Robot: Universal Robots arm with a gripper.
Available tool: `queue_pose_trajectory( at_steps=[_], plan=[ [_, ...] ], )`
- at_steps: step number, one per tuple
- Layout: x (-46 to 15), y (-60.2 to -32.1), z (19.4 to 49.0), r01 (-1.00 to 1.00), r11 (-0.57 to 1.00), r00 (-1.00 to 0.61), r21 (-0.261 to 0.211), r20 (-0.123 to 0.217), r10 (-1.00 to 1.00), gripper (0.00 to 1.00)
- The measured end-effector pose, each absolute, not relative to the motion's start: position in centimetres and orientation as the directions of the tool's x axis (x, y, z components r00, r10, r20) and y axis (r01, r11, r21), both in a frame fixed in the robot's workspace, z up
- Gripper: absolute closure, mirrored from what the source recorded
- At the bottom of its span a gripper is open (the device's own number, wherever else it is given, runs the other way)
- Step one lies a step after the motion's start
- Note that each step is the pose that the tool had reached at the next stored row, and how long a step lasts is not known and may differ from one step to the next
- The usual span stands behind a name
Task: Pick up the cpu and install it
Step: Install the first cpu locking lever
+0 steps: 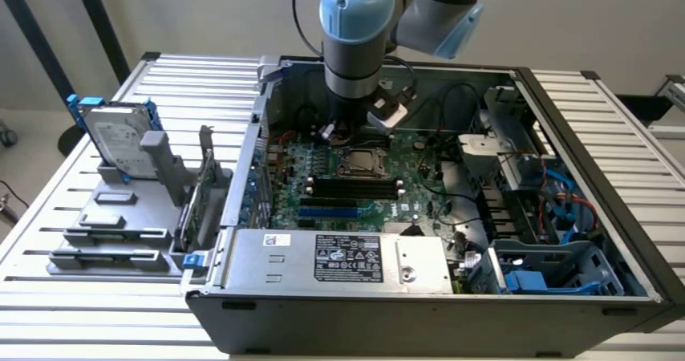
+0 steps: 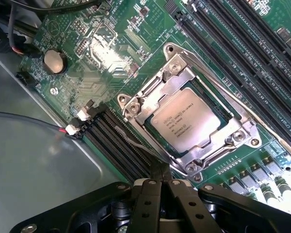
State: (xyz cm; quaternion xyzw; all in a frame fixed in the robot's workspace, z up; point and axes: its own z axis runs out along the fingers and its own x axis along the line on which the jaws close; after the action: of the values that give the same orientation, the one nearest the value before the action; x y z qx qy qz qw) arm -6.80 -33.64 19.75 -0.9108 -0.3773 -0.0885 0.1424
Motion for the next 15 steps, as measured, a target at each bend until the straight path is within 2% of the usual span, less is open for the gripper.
queue_pose_trajectory(
  at_steps=[15],
  plan=[
    [-6.35, -33.64, 19.48, 0.711, -0.677, 0.702, -0.193, 0.269, 0.660, 0.89]
  ],
)
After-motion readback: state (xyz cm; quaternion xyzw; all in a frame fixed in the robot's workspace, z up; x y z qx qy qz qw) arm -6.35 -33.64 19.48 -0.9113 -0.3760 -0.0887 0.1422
